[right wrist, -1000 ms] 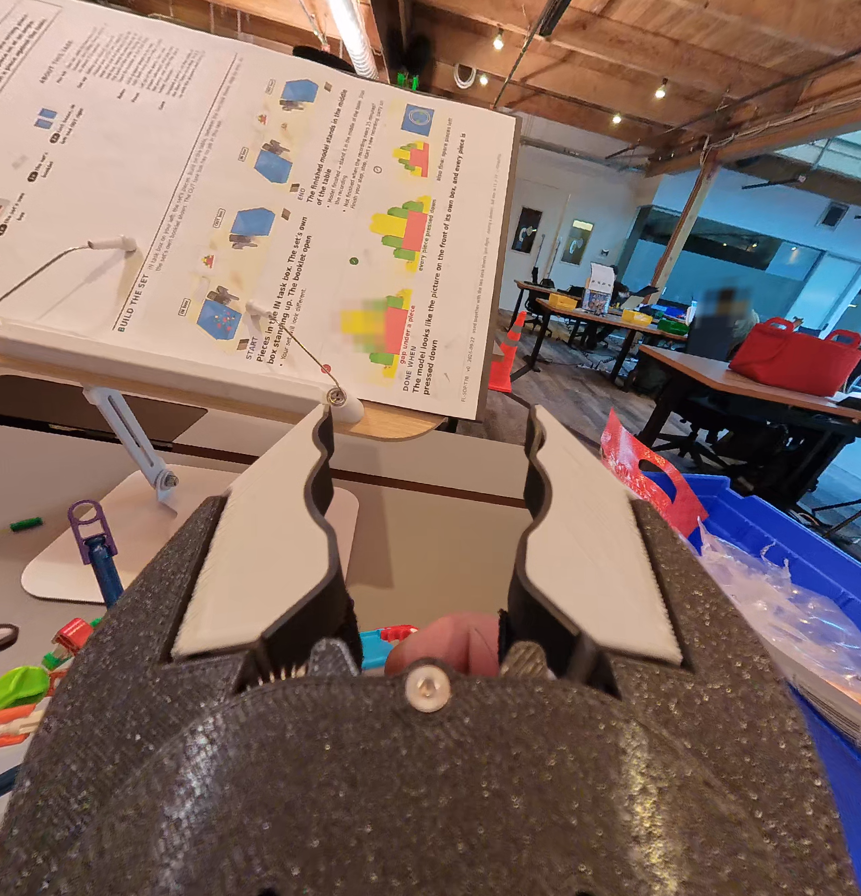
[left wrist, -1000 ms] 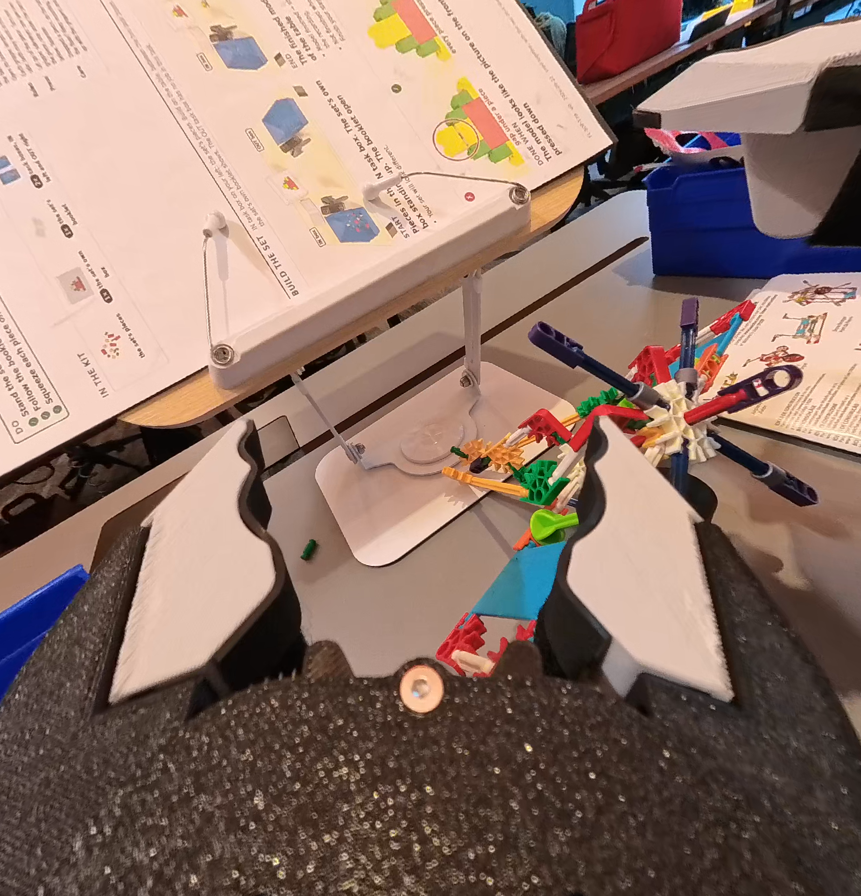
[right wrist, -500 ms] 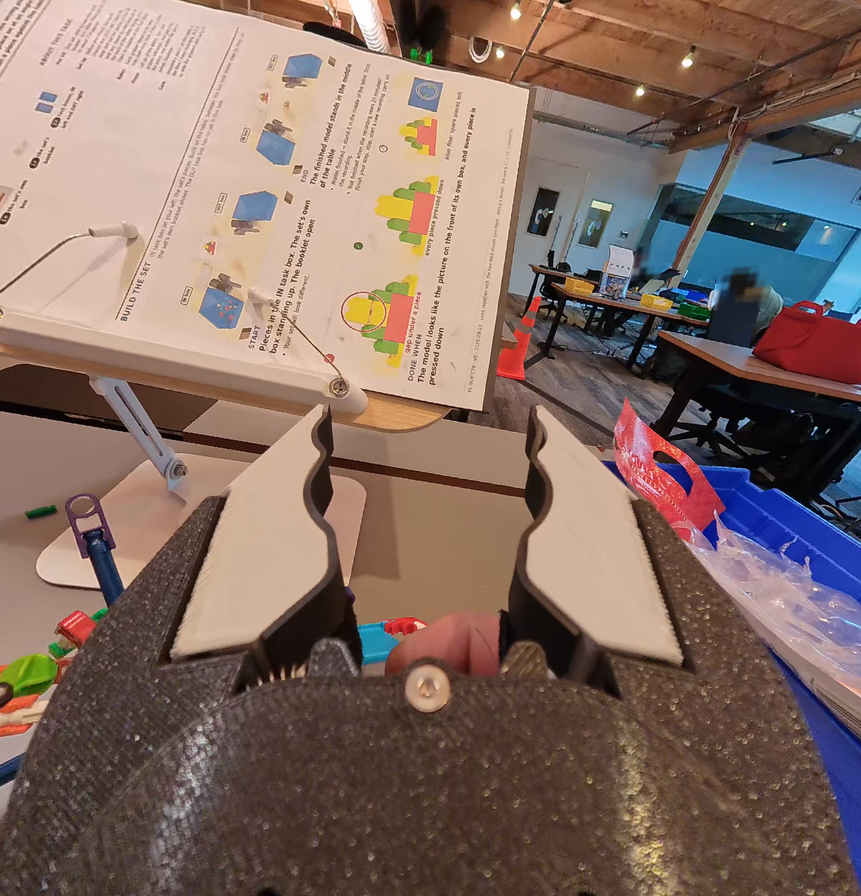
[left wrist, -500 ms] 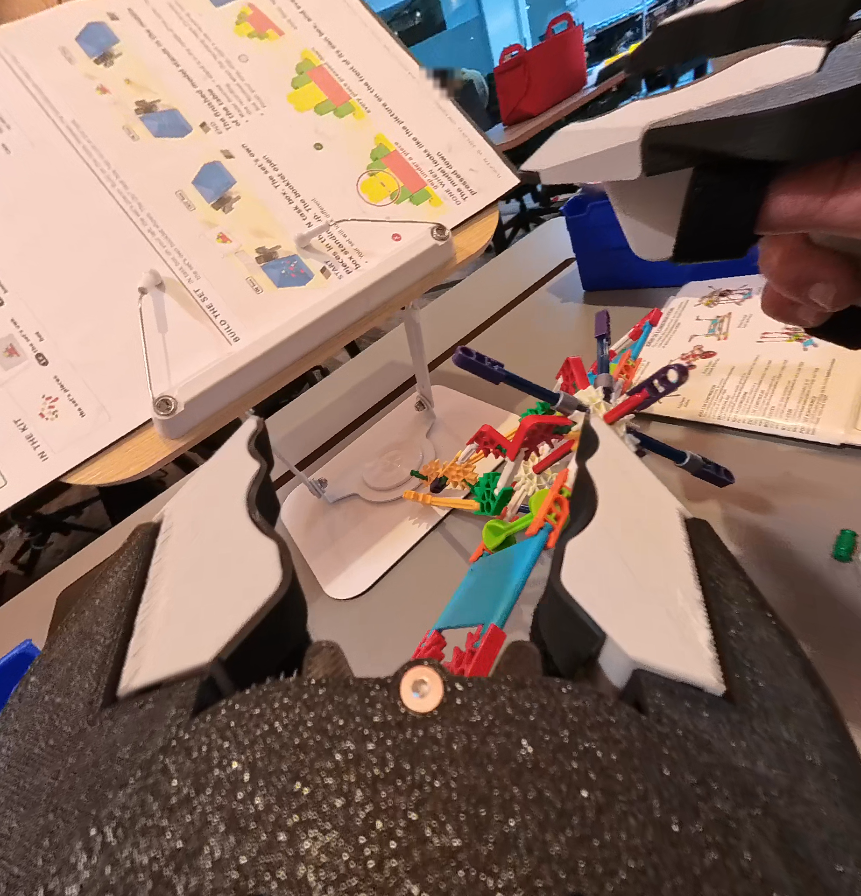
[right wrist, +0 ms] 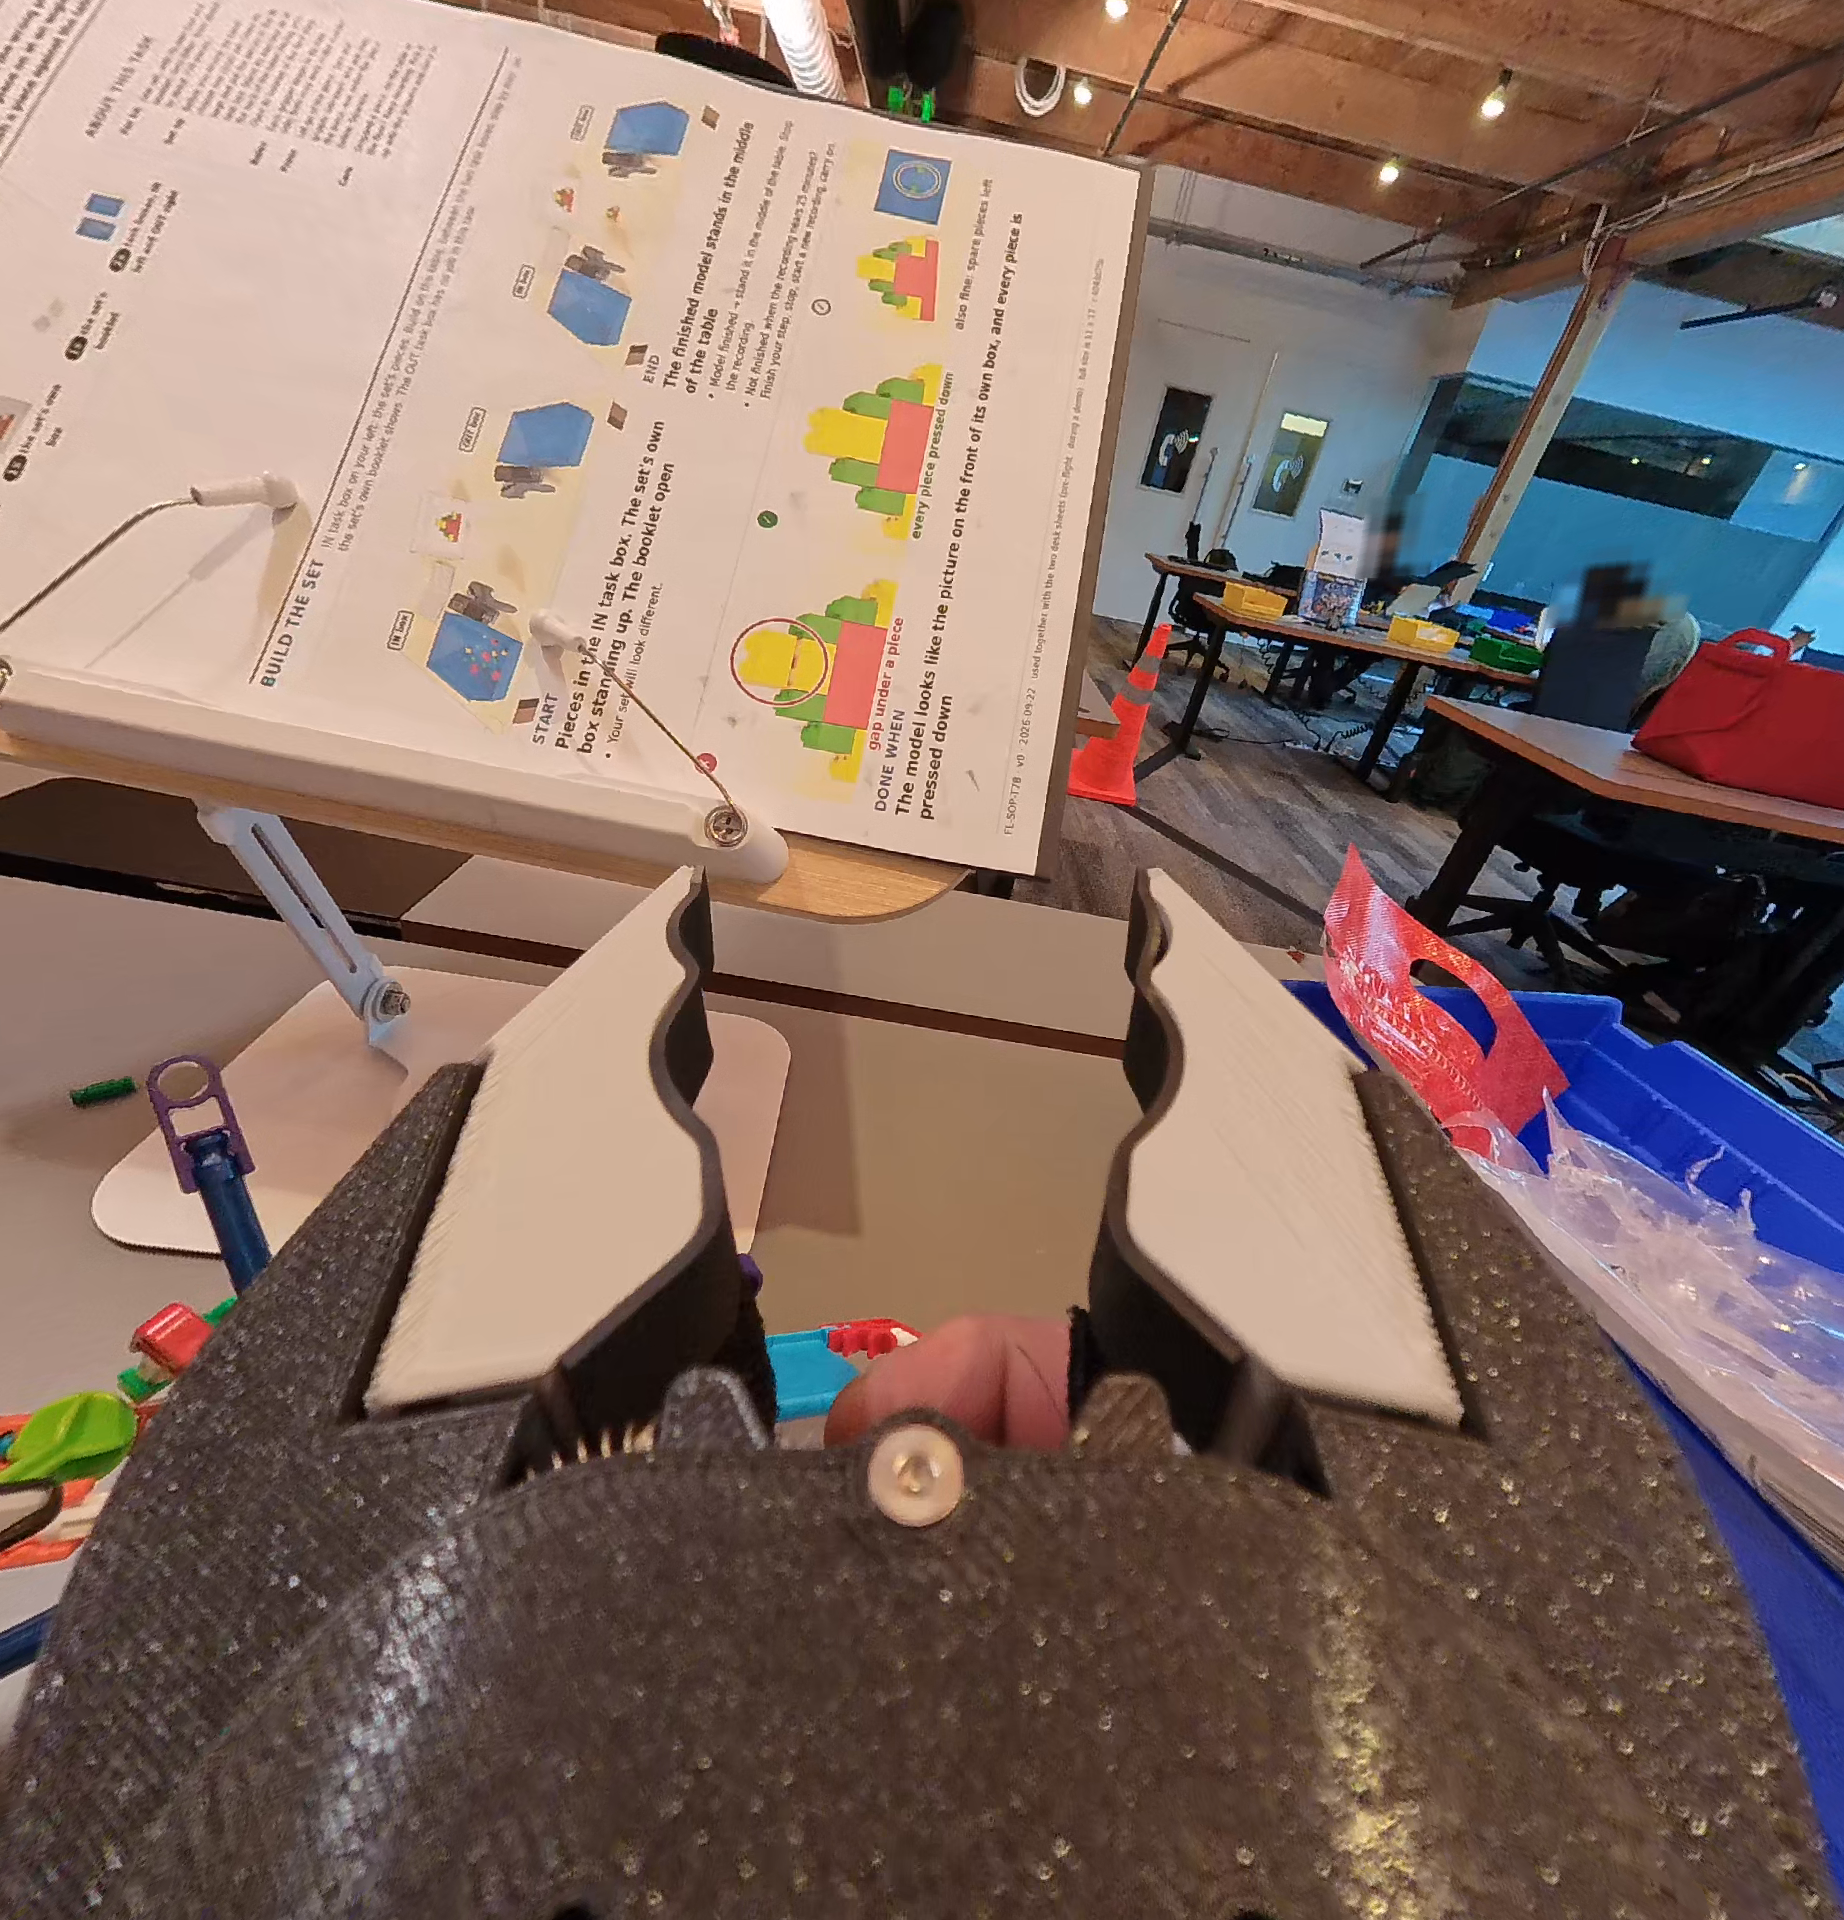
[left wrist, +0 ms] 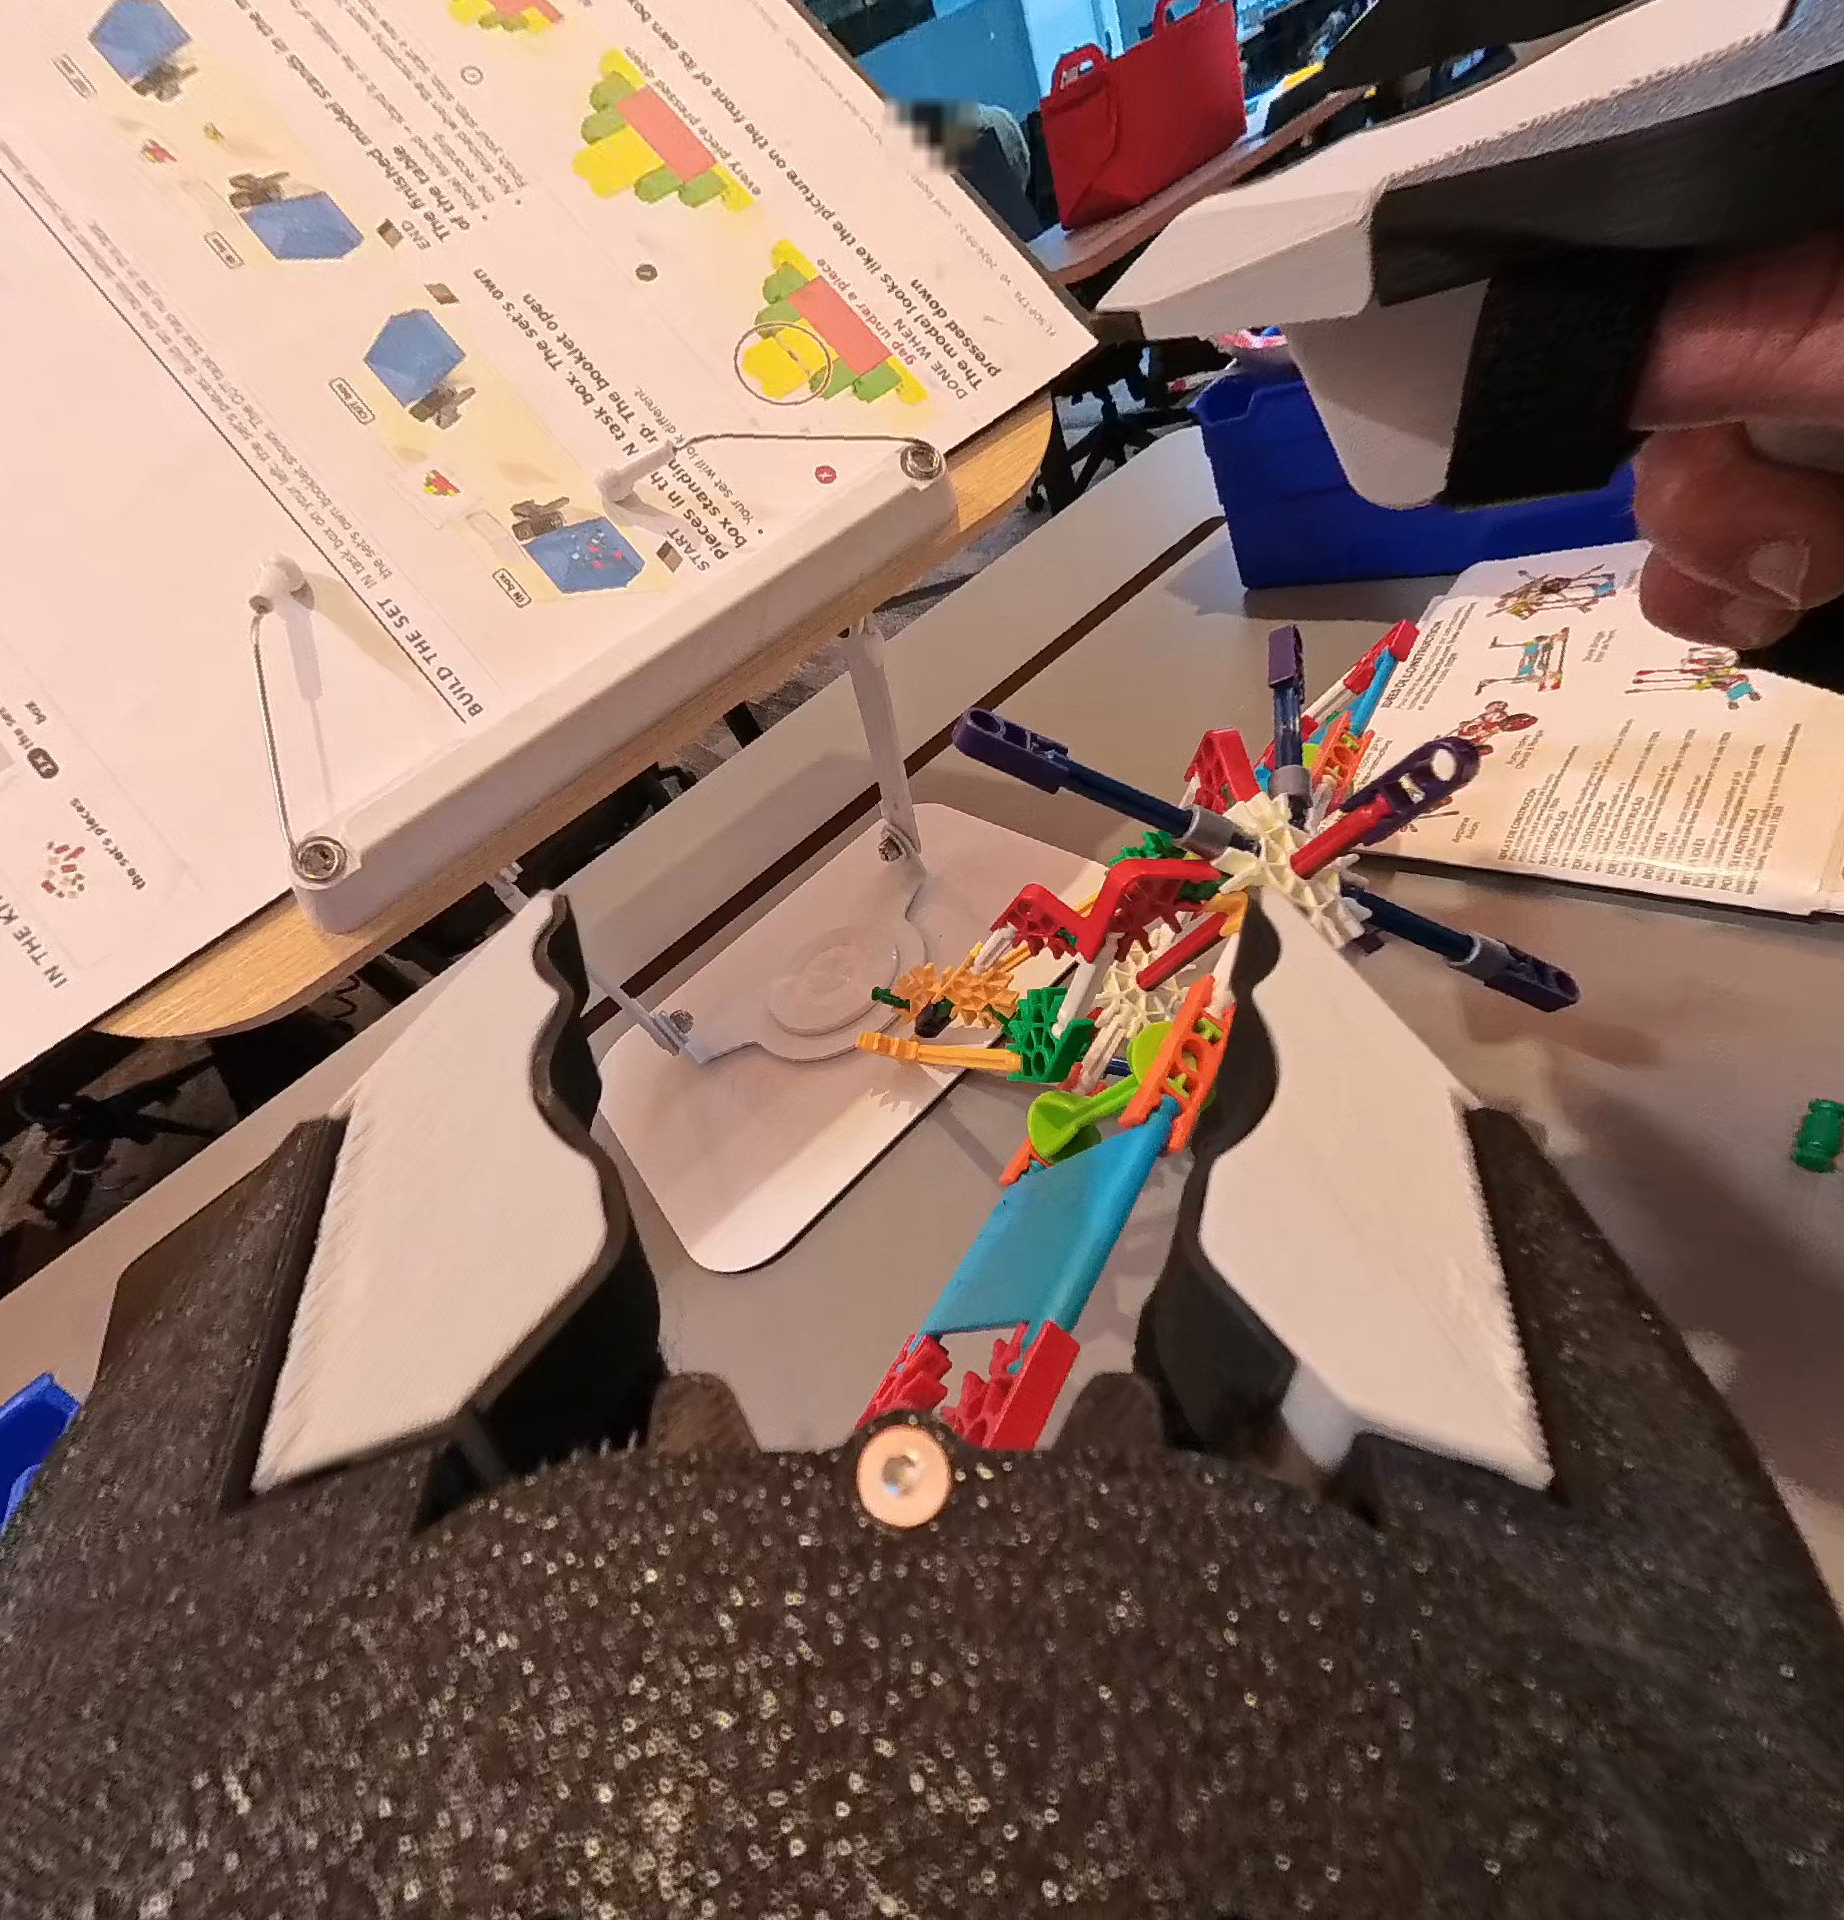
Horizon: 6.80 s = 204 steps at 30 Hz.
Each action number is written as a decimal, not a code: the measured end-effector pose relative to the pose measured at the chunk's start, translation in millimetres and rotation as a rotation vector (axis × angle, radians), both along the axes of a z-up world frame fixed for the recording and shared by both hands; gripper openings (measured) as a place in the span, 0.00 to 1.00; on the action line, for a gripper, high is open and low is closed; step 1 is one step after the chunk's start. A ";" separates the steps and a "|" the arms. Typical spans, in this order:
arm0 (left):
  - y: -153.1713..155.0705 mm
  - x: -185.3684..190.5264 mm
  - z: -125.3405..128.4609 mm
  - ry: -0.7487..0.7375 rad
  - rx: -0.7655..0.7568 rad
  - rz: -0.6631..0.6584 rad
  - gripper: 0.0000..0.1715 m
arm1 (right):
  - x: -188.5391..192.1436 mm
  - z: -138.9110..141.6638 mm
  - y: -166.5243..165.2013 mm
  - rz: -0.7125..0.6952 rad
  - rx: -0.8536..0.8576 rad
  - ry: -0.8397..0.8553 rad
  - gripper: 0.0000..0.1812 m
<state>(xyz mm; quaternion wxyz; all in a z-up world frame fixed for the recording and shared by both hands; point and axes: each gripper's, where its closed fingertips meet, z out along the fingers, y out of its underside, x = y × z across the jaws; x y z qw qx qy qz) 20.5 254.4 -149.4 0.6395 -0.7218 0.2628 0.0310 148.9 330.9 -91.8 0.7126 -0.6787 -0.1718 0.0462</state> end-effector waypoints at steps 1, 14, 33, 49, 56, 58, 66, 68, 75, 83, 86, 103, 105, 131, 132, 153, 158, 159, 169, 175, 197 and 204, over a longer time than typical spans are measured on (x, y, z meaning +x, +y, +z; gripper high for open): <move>0.2 0.0 -0.8 0.000 -0.002 0.001 0.71 | 0.4 -0.2 0.0 0.000 -0.001 0.000 0.45; 3.4 -2.3 -6.8 0.008 -0.015 0.016 0.71 | 3.1 -17.4 8.5 0.019 -0.117 0.115 0.45; 10.6 -9.1 -19.8 0.023 -0.046 0.048 0.71 | -12.0 -45.2 19.7 0.018 -0.195 0.058 0.48; 13.5 -18.7 -19.9 0.026 -0.053 0.077 0.70 | -14.3 -42.5 16.1 0.021 -0.180 0.037 0.49; 15.1 -24.7 -19.8 0.022 -0.056 0.096 0.70 | -12.9 -40.8 12.9 0.022 -0.177 0.028 0.49; 14.8 -25.0 -20.9 0.024 -0.061 0.093 0.69 | -13.0 -40.7 12.7 0.022 -0.175 0.026 0.49; 3.7 -22.6 -2.0 -0.005 -0.017 0.032 0.63 | -12.5 -40.7 13.8 0.019 -0.171 0.019 0.49; 3.5 -21.3 -3.3 0.000 -0.019 0.028 0.63 | -12.6 -41.1 14.2 0.019 -0.170 0.018 0.49; -1.9 -10.2 -6.1 0.028 -0.029 -0.021 0.60 | -14.0 -42.1 14.0 0.019 -0.164 0.004 0.49; -12.6 3.8 -8.3 0.063 -0.058 -0.116 0.54 | -14.1 -42.5 13.6 0.020 -0.163 -0.001 0.49; -15.1 8.8 -13.0 0.091 -0.075 -0.146 0.49 | -12.5 -41.2 14.1 0.020 -0.159 -0.004 0.49; -21.1 10.1 -35.5 0.151 -0.166 -0.230 0.07 | -21.8 -32.8 -2.8 0.252 -0.127 -0.166 0.37; -22.3 5.7 -35.8 0.161 -0.174 -0.235 0.05 | -22.8 -37.9 -2.9 0.299 -0.142 -0.206 0.36; -21.4 -78.4 -17.9 0.114 -0.160 -0.047 0.19 | -38.2 -85.3 -24.9 0.450 -0.153 -0.413 0.22; -22.7 -79.1 -15.3 0.103 -0.152 -0.049 0.20 | -38.4 -85.9 -24.9 0.448 -0.151 -0.417 0.22; -54.0 -47.2 -1.2 0.007 -0.183 -0.229 0.33 | -64.1 -106.3 -119.8 1.075 -0.299 -0.378 0.22; -56.5 -39.2 -16.8 0.048 -0.240 -0.257 0.33 | -68.1 -124.8 -123.2 1.054 -0.295 -0.508 0.15; -56.1 -38.6 -18.4 0.060 -0.243 -0.257 0.33 | -68.6 -128.5 -121.0 1.036 -0.287 -0.534 0.10; -40.6 -32.9 -28.0 0.095 -0.224 -0.182 0.16 | -73.5 -135.9 -124.7 1.009 -0.269 -0.604 0.05; -40.5 -35.4 -27.1 0.099 -0.207 -0.184 0.03 | -87.8 -143.7 -149.4 1.064 -0.264 -0.659 0.08; -36.4 -51.1 -21.6 -0.103 -0.207 -0.144 0.05 | -90.1 -105.9 -162.2 1.138 -0.323 -0.413 0.18; -46.6 -61.7 -3.2 -0.109 -0.121 -0.108 0.20 | -75.5 -96.5 -118.5 1.013 -0.338 -0.286 0.22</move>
